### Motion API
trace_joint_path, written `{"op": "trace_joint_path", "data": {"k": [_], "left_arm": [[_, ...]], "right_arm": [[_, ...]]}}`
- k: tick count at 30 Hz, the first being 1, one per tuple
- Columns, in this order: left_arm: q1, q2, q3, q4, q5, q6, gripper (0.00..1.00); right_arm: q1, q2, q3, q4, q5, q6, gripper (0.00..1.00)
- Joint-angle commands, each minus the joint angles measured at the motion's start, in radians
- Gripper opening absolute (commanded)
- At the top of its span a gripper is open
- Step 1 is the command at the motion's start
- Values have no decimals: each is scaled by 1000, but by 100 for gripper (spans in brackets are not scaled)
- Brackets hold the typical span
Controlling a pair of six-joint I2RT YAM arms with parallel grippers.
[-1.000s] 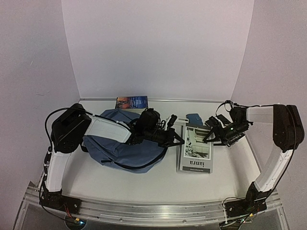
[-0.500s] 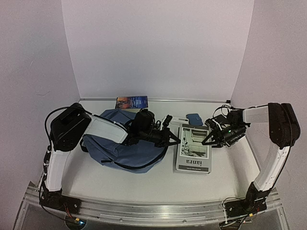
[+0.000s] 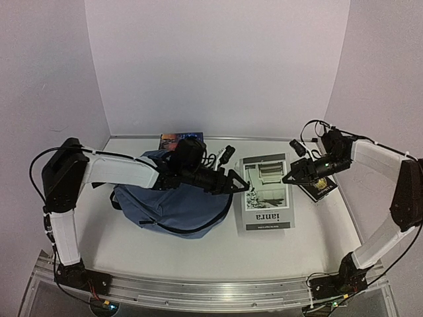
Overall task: Pack the student bag
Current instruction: Pick up the book from the center of the board.
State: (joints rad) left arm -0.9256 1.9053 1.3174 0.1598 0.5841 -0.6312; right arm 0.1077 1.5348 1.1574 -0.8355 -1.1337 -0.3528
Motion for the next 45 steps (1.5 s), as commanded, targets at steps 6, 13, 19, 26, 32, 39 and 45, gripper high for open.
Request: {"op": "trace_joint_path", "data": {"k": [6,13,19,26,32,39,45], "left_arm": [[1,-295,27,-516,-153,453,96],[1,-374,75,-695,-168,612,98],[-1,-370,88,-736,-108,630,99],[-6,-372,58,-658,18,630,100],[-35,-350,20,-590,144,627,100],[-50,-337,-33,-497,172,598,99],[-52,-312,-38,-480,177,602,97]], "right_arm": [[144,-88,126,-156,131,-96,16],[329,-100,166,-197,258,-111,16],[461,-96,208,-223,326,-110,16],[586,-91,228,-228,398,-106,15],[606,-80,254,-230,401,-103,15],[621,-84,267,-237,381,-111,15],[636,-90,263,-249,364,-124,15]]}}
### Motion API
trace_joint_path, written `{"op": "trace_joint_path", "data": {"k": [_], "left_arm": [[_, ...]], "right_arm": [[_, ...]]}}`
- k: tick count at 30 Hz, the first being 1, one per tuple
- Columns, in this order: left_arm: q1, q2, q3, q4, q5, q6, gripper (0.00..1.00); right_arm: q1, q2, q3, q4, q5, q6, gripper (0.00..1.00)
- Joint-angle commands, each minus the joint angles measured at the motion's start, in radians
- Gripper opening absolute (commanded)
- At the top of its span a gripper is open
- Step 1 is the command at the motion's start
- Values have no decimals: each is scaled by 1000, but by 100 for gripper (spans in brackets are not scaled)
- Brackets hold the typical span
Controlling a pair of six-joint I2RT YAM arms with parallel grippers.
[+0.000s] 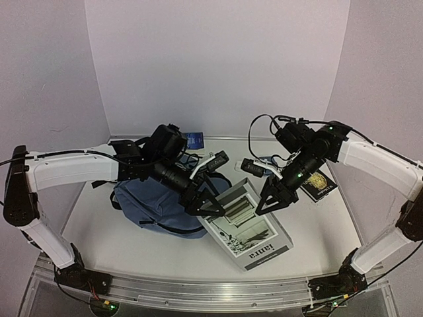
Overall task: Pack the student bag
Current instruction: Pick up the book from the center of the board.
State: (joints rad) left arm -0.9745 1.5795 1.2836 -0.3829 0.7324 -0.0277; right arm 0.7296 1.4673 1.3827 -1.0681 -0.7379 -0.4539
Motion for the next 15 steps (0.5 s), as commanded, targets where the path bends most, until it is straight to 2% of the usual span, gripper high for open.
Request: {"op": "trace_joint_path", "data": {"k": [1,5,10,12,15], "left_arm": [[-4,17,-3,64,33,-2,96],[-7,29,-4,73,59,-6,89],[-9,22,-30,115,79,-22,67],[-9,10,-49,144,78,-34,56],[-9,-16,-78,187,72,-52,39]], "right_arm": [[14,-22,40,-16,-32,-24,15],[14,-18,49,-18,-36,-23,15],[14,-14,65,-19,-42,-7,17],[14,-9,78,-18,-46,6,21],[12,1,111,-18,-38,45,34]]}}
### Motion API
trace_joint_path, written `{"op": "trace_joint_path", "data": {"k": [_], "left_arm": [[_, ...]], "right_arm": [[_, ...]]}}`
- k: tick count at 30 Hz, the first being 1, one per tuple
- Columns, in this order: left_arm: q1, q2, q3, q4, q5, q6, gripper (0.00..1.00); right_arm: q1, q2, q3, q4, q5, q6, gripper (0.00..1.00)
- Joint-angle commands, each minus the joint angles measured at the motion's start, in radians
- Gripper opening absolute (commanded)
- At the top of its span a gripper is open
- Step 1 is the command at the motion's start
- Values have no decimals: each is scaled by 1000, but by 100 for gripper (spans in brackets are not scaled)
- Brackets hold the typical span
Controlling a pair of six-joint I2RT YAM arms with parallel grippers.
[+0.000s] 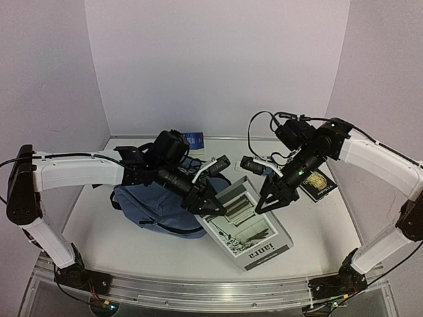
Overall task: Pack the student bag
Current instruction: Pick up the book from the center of the board.
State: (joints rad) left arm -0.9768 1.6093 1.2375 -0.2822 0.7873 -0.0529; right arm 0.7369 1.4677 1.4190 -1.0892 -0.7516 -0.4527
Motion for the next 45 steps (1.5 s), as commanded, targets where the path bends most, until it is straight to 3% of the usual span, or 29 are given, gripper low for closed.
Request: {"op": "trace_joint_path", "data": {"k": [1,5,9,14,22,34,45], "left_arm": [[-7,-56,-40,100,8,-35,33],[-4,-97,-76,159,-42,-94,12],[41,-129,-112,262,-76,-221,3],[139,-202,-210,524,-105,-437,3],[219,-286,-251,696,-140,-578,5],[234,-258,-278,936,-172,-789,8],[281,-243,-324,1033,-207,-879,8]], "right_arm": [[-2,3,87,4,-24,56,42],[-83,11,147,11,-78,136,80],[-252,16,184,49,-213,231,98],[-366,21,181,65,-268,294,98],[-498,47,99,141,-380,418,98],[-501,-54,-44,384,-576,575,98],[-501,-84,-26,419,-557,622,98]]}}
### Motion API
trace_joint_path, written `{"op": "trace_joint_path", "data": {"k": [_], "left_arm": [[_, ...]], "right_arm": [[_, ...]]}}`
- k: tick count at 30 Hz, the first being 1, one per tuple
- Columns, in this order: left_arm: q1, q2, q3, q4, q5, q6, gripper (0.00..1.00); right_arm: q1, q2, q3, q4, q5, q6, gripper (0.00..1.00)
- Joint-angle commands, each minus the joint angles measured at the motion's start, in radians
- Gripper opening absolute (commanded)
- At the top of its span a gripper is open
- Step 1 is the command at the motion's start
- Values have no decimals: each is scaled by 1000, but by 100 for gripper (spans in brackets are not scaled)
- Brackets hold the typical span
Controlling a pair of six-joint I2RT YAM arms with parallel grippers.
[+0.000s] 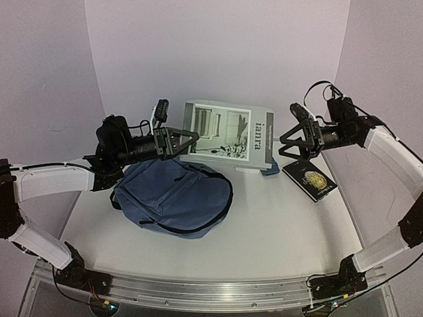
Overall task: Pack the student bag
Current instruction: Pick up the book from the center of the board.
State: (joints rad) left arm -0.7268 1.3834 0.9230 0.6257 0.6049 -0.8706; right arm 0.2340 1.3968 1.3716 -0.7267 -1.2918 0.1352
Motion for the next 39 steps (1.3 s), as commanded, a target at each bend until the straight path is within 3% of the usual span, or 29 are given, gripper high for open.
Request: {"op": "trace_joint_path", "data": {"k": [1,7,11,23,29,39], "left_arm": [[36,-7,-14,146,-19,-84,8],[44,126,-14,381,57,-271,9],[44,220,-1,540,100,-380,9],[43,237,22,516,134,-384,9],[39,254,34,533,161,-401,10],[33,282,45,541,182,-416,11]], "right_arm": [[2,-20,14,98,-10,49,98],[7,-90,-132,550,63,365,98],[14,-55,-125,563,82,385,98],[26,-22,-153,565,148,378,98],[74,-2,-140,569,92,386,98],[127,2,-136,570,71,391,62]]}}
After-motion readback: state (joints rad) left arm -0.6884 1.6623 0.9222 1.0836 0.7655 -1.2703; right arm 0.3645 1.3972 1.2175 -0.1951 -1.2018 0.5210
